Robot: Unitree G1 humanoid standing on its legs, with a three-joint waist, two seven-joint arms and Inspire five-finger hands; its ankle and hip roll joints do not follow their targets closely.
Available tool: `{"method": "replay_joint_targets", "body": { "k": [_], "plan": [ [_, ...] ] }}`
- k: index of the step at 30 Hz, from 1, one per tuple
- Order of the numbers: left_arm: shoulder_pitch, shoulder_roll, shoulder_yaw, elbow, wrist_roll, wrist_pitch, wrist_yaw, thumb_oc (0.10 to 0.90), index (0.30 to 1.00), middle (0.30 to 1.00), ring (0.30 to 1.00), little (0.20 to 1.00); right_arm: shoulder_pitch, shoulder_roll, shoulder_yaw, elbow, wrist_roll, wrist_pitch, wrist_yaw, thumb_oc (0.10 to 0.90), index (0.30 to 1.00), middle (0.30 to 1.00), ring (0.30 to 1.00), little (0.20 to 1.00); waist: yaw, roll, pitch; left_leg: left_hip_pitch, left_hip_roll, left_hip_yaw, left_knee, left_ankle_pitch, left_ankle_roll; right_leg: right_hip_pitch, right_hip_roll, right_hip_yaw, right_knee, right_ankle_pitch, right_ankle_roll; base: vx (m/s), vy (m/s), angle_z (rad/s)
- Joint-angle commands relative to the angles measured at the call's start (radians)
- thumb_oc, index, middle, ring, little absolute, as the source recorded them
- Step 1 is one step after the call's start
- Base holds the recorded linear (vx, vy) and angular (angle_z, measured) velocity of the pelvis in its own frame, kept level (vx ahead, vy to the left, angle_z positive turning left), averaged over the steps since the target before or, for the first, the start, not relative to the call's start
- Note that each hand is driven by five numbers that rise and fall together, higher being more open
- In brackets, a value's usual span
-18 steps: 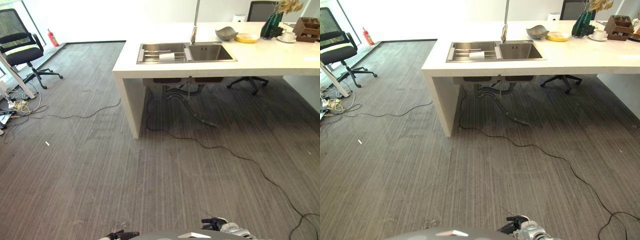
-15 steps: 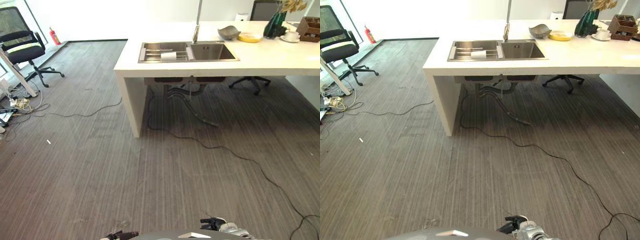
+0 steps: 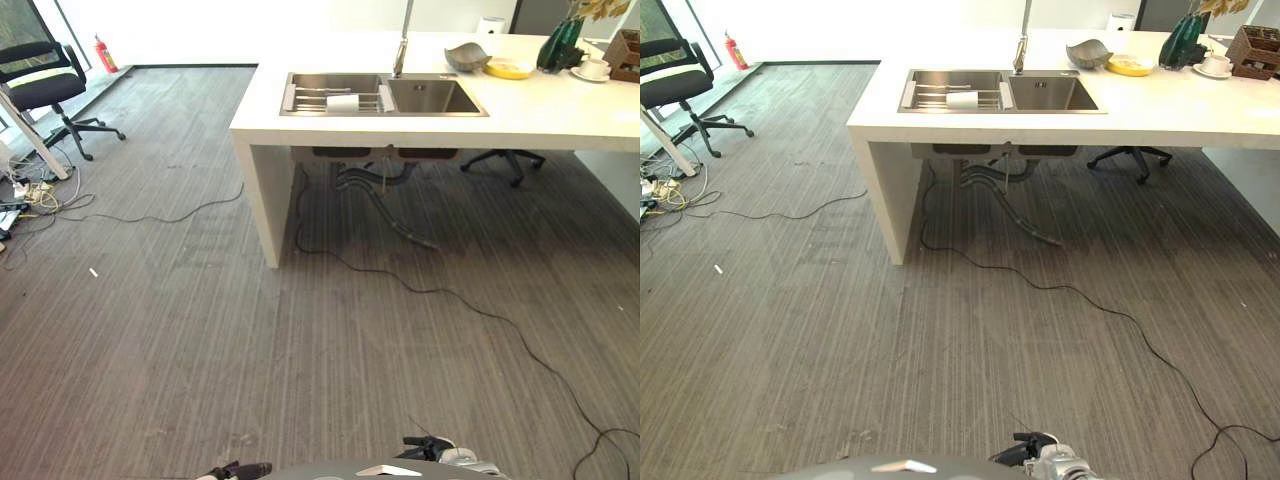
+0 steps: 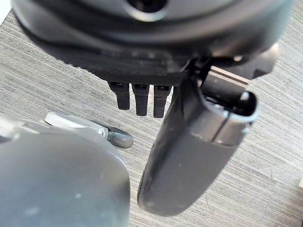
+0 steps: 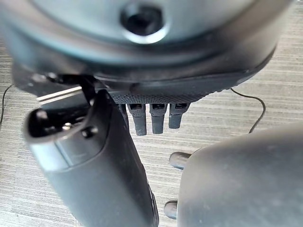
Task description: Place the dishes in the dishwasher.
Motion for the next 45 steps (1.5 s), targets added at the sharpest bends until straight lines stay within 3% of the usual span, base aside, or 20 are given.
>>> {"method": "replay_joint_targets", "body": {
  "k": [1, 6, 8, 9, 10, 12, 17, 25, 38, 39, 40, 41, 42, 43, 44, 45],
  "plan": [
    [-0.052, -0.09, 0.005, 0.067, -0.055, -0.016, 0.05, 0.8, 0.9, 0.9, 0.9, 0.9, -0.019, 0.016, -0.008, 0.058, 0.057, 0.008, -0.009, 0.8, 0.9, 0.9, 0.9, 0.9, -0.001, -0.014, -0.034, -0.046, -0.025, -0.03, -0.011, 0.004, -0.031, -0.027, -0.061, 0.016, 0.01, -0.002, 0.145, -0.03, 0.025, -0.06],
    [-0.046, -0.135, -0.04, -0.008, -0.129, -0.009, 0.092, 0.8, 0.9, 0.9, 0.9, 0.9, -0.018, -0.007, -0.001, 0.027, 0.064, 0.005, -0.033, 0.8, 0.9, 0.9, 0.9, 0.9, -0.009, 0.0, -0.024, -0.049, -0.023, -0.025, -0.011, 0.006, -0.031, -0.031, -0.064, 0.015, 0.01, 0.005, 0.148, -0.02, 0.016, -0.05],
    [-0.02, -0.158, -0.064, -0.11, -0.209, -0.015, 0.128, 0.8, 0.9, 0.9, 0.9, 0.9, -0.009, -0.017, 0.003, -0.009, 0.066, 0.003, -0.049, 0.8, 0.9, 0.9, 0.9, 0.9, -0.008, 0.007, -0.017, -0.053, -0.024, -0.026, -0.011, 0.009, -0.03, -0.034, -0.065, 0.012, 0.01, 0.008, 0.149, -0.04, 0.023, 0.01],
    [0.023, -0.176, -0.092, -0.261, -0.298, -0.023, 0.169, 0.8, 0.9, 0.9, 0.9, 0.9, 0.004, -0.028, 0.003, -0.05, 0.073, 0.007, -0.061, 0.8, 0.9, 0.9, 0.9, 0.9, -0.01, 0.011, -0.008, -0.056, -0.024, -0.028, -0.011, 0.013, -0.03, -0.038, -0.066, 0.01, 0.01, 0.011, 0.149, -0.03, 0.017, 0.01],
    [0.023, -0.176, -0.092, -0.261, -0.298, -0.023, 0.169, 0.8, 0.9, 0.9, 0.9, 0.9, 0.004, -0.028, 0.003, -0.05, 0.073, 0.007, -0.061, 0.8, 0.9, 0.9, 0.9, 0.9, -0.01, 0.011, -0.008, -0.056, -0.024, -0.028, -0.011, 0.013, -0.03, -0.038, -0.066, 0.01, 0.01, 0.011, 0.149, -0.04, 0.015, 0.01],
    [0.097, -0.18, -0.163, -0.445, -0.363, -0.02, 0.212, 0.8, 0.9, 0.9, 0.9, 0.9, 0.034, -0.039, 0.013, -0.113, 0.07, 0.016, -0.068, 0.8, 0.9, 0.9, 0.9, 0.9, -0.014, 0.017, 0.0, -0.06, -0.025, -0.028, -0.011, 0.017, -0.029, -0.041, -0.068, 0.007, 0.01, 0.015, 0.149, -0.02, 0.006, 0.0],
    [0.321, -0.111, -0.319, -0.893, -0.47, 0.009, 0.355, 0.8, 0.9, 0.9, 0.9, 0.9, 0.186, -0.09, 0.036, -0.367, 0.026, 0.059, -0.079, 0.8, 0.9, 0.9, 0.9, 0.9, -0.031, 0.021, 0.007, -0.063, -0.023, -0.021, -0.011, 0.017, -0.029, -0.049, -0.071, 0.002, 0.01, 0.019, 0.15, 0.0, 0.0, 0.0],
    [0.475, 0.091, -0.457, -1.203, -0.555, 0.044, 0.497, 0.8, 0.9, 0.9, 0.9, 0.9, 0.391, -0.249, 0.05, -0.739, 0.032, 0.129, -0.045, 0.8, 0.9, 0.9, 0.9, 0.9, -0.057, 0.019, 0.014, -0.056, -0.017, -0.002, -0.011, 0.005, -0.04, -0.049, -0.07, 0.005, 0.01, 0.009, 0.153, 0.01, -0.013, -0.01],
    [0.463, 0.068, -0.454, -1.224, -0.515, 0.024, 0.673, 0.8, 0.9, 0.9, 0.9, 0.9, 0.408, -0.248, 0.096, -0.844, 0.049, 0.15, -0.119, 0.8, 0.9, 0.9, 0.9, 0.9, -0.053, 0.036, 0.035, -0.068, 0.002, -0.006, -0.011, 0.022, -0.054, -0.063, -0.06, 0.0, 0.01, -0.002, 0.144, 0.01, -0.037, -0.01],
    [0.448, 0.038, -0.436, -1.091, -0.485, 0.041, 0.673, 0.8, 0.9, 0.9, 0.9, 0.9, 0.396, -0.239, 0.097, -0.802, 0.053, 0.148, -0.131, 0.8, 0.9, 0.9, 0.9, 0.9, -0.051, 0.036, 0.038, -0.068, 0.006, -0.008, -0.011, 0.027, -0.055, -0.064, -0.06, -0.002, 0.01, -0.005, 0.142, 0.02, -0.063, 0.02],
    [0.429, 0.007, -0.42, -1.009, -0.457, 0.007, 0.676, 0.8, 0.9, 0.9, 0.9, 0.9, 0.361, -0.226, 0.106, -0.753, 0.049, 0.138, -0.143, 0.8, 0.9, 0.9, 0.9, 0.9, -0.047, 0.034, 0.048, -0.07, 0.008, -0.011, -0.003, 0.028, -0.055, -0.063, -0.06, -0.004, 0.01, -0.009, 0.139, -0.01, -0.076, 0.02],
    [0.419, -0.007, -0.407, -0.959, -0.441, 0.012, 0.654, 0.8, 0.9, 0.9, 0.9, 0.9, 0.343, -0.217, 0.111, -0.723, 0.049, 0.126, -0.143, 0.8, 0.9, 0.9, 0.9, 0.9, -0.044, 0.029, 0.061, -0.085, 0.008, -0.009, 0.032, 0.02, -0.056, -0.062, -0.064, -0.002, 0.01, -0.01, 0.136, -0.08, -0.129, 0.03],
    [0.4, -0.034, -0.374, -0.893, -0.413, 0.003, 0.628, 0.8, 0.9, 0.9, 0.9, 0.9, 0.311, -0.199, 0.118, -0.681, 0.045, 0.103, -0.15, 0.8, 0.9, 0.9, 0.9, 0.9, -0.036, 0.013, 0.092, -0.151, -0.005, -0.002, 0.178, -0.012, -0.067, -0.065, -0.078, 0.0, 0.01, -0.007, 0.126, -0.08, -0.1, 0.1],
    [0.396, -0.035, -0.372, -0.89, -0.413, 0.002, 0.626, 0.8, 0.9, 0.9, 0.9, 0.9, 0.308, -0.198, 0.118, -0.679, 0.045, 0.101, -0.151, 0.8, 0.9, 0.9, 0.9, 0.9, -0.038, 0.014, 0.092, -0.159, -0.004, -0.003, 0.19, -0.018, -0.068, -0.067, -0.077, -0.001, 0.01, -0.007, 0.126, -0.07, -0.173, 0.08],
    [0.363, -0.05, -0.364, -0.816, -0.368, 0.017, 0.601, 0.8, 0.9, 0.9, 0.9, 0.9, 0.27, -0.172, 0.125, -0.645, 0.052, 0.083, -0.166, 0.8, 0.9, 0.9, 0.9, 0.9, -0.028, -0.006, 0.121, -0.23, -0.003, 0.027, 0.381, -0.006, -0.087, -0.055, -0.091, -0.002, 0.01, -0.01, 0.116, 0.01, -0.146, 0.06],
    [0.347, -0.064, -0.358, -0.764, -0.336, 0.03, 0.588, 0.8, 0.9, 0.9, 0.9, 0.9, 0.247, -0.159, 0.135, -0.609, 0.044, 0.077, -0.177, 0.8, 0.9, 0.9, 0.9, 0.9, -0.017, -0.012, 0.132, -0.268, 0.0, 0.024, 0.467, 0.015, -0.095, -0.041, -0.092, -0.002, 0.01, -0.015, 0.109, 0.04, -0.191, 0.13]
  ]
}}
